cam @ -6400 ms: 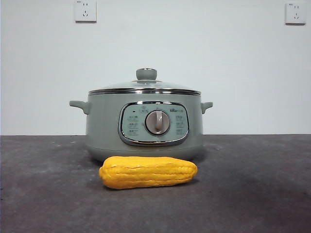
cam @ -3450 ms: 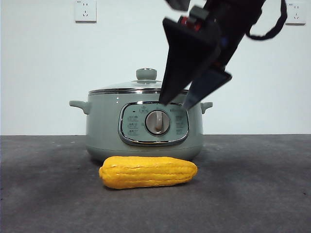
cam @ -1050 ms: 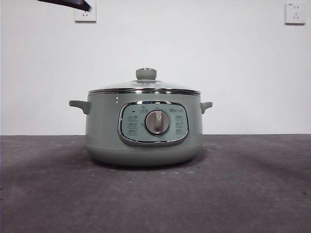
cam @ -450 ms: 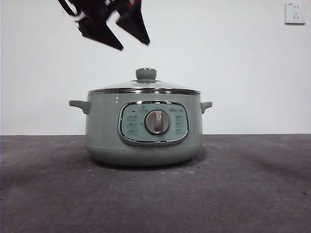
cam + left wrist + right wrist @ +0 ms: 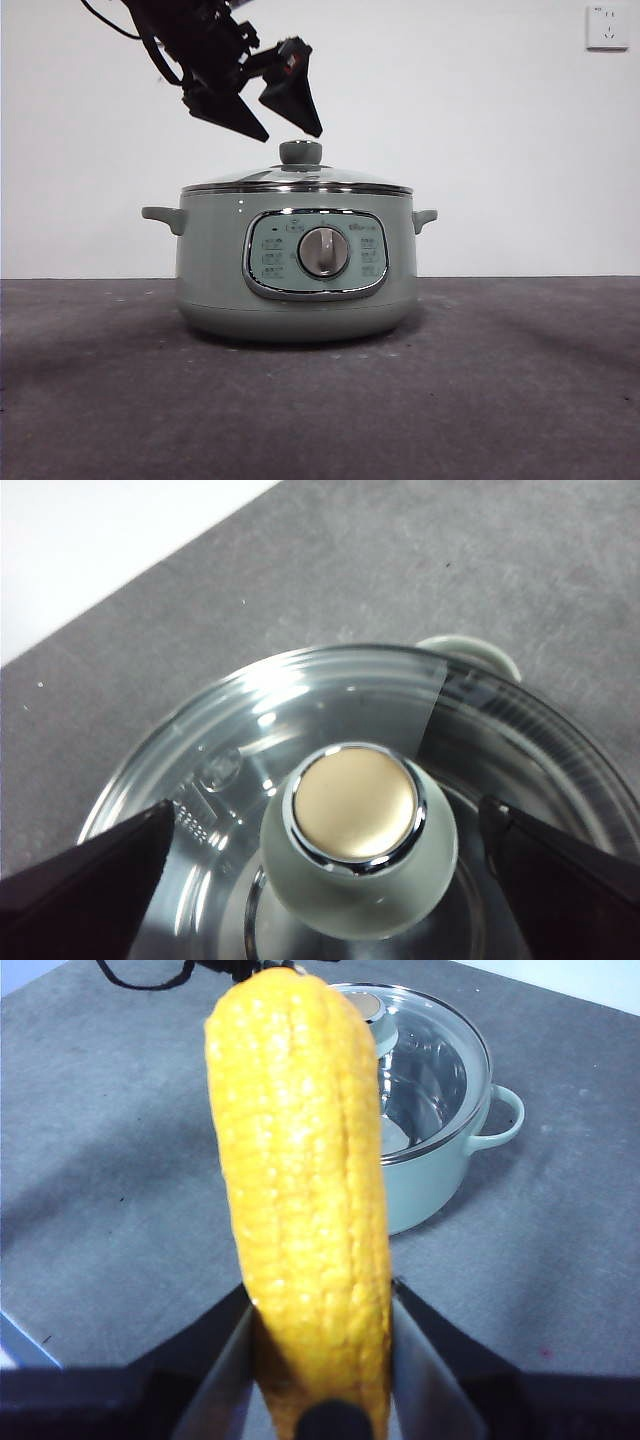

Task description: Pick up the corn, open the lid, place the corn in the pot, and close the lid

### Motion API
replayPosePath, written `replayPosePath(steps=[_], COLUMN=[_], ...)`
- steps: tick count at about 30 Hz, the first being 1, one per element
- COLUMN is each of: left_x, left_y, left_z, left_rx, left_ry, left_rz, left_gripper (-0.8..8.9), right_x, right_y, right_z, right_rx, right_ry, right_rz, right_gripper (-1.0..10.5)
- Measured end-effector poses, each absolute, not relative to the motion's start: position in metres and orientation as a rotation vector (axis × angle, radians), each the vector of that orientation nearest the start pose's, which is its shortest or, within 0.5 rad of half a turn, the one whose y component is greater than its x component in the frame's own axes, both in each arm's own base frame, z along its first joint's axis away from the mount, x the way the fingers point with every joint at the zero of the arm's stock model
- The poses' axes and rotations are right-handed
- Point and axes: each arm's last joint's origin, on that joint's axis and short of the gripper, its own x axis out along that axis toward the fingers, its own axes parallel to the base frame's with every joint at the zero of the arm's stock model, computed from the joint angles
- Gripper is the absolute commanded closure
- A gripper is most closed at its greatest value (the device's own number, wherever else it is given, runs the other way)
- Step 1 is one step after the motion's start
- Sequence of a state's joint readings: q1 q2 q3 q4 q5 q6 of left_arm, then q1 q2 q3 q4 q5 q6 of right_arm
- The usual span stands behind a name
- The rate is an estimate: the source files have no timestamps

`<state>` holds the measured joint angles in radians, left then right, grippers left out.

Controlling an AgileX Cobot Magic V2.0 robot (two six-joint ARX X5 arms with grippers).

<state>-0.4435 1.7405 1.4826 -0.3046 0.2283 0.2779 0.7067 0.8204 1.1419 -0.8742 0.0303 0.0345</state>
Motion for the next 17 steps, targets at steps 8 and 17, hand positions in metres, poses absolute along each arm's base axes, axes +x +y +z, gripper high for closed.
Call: replayPosePath(steps=[8, 17], left_x=[0.362, 0.365], left_y=[-0.179, -0.185], left_z=[0.3, 0.29], left_rx=[0.321, 0.279], left_ry=[0.488, 0.52], left_rz=[-0.731, -0.738], left_gripper=[2.69, 2.98], right_x=[0.104, 0.104], right_y=[0.087, 0.087], right_z=[0.38, 0.38], right_rx=[-0.167, -0.164], right_ry=[0.537, 0.539], right_rz=[0.648, 0.647], right_gripper=[9.6, 9.6])
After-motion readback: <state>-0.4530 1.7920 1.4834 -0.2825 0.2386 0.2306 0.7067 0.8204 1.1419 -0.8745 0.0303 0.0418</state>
